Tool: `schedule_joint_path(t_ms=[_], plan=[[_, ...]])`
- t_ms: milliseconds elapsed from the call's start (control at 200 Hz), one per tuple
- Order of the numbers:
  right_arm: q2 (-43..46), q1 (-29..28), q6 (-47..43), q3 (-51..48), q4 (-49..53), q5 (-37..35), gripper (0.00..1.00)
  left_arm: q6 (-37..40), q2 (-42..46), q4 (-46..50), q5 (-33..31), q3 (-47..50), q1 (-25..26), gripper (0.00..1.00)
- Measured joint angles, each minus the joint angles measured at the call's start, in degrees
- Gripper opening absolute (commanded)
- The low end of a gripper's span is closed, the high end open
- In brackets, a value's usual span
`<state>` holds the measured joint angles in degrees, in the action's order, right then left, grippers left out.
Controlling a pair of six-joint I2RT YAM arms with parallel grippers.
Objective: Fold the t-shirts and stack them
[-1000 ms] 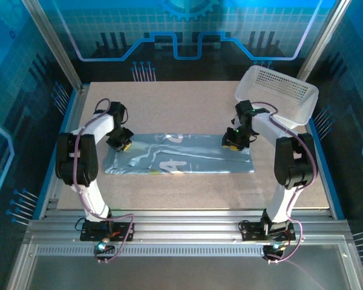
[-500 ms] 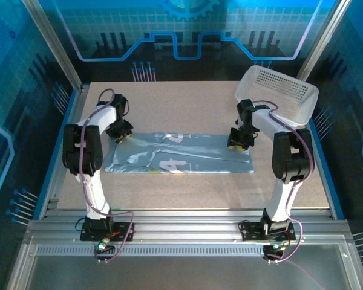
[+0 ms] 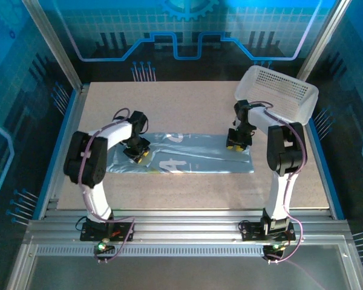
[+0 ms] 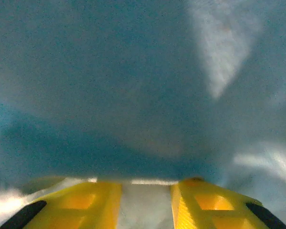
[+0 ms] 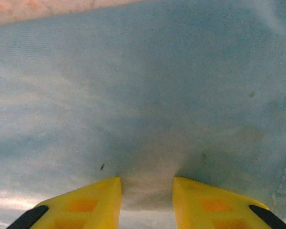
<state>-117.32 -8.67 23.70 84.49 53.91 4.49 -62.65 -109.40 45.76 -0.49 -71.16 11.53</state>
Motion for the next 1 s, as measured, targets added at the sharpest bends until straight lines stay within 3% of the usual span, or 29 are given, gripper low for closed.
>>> schedule_joint_path(t_ms=[130,310,440,530,645,795,1000], plan=[[-1.2,1.2,0.9,0.8,1.0,0.6,0.35,1.7,-6.5,0.7,0.0,-10.2,-0.9,0.35],[-0.7,3.8,4.1,-0.8,1.0,2.5,0.35,10.3,-23.9,5.9,1.6,-38.2,-2.8,0.35],[5.9,2.8,10.5,-11.5,-3.7,6.7,0.35,14.9,-37.2,7.1,6.4,-61.1,-3.2,0.34],[11.1,-1.4,17.1,-19.3,-6.3,9.5,0.36,15.8,-44.3,5.5,9.5,-72.4,-2.8,0.35],[14.3,-12.0,25.5,-23.9,-8.7,11.8,0.36,14.4,-46.3,-0.3,12.2,-74.3,-1.9,0.36],[12.5,-23.8,31.8,-19.9,-9.4,14.1,0.37,11.5,-47.7,-10.4,15.1,-74.3,-0.6,0.42],[12.5,-24.4,31.4,-9.0,-6.6,10.9,0.41,11.5,-43.2,-13.9,15.1,-70.2,0.3,0.42]])
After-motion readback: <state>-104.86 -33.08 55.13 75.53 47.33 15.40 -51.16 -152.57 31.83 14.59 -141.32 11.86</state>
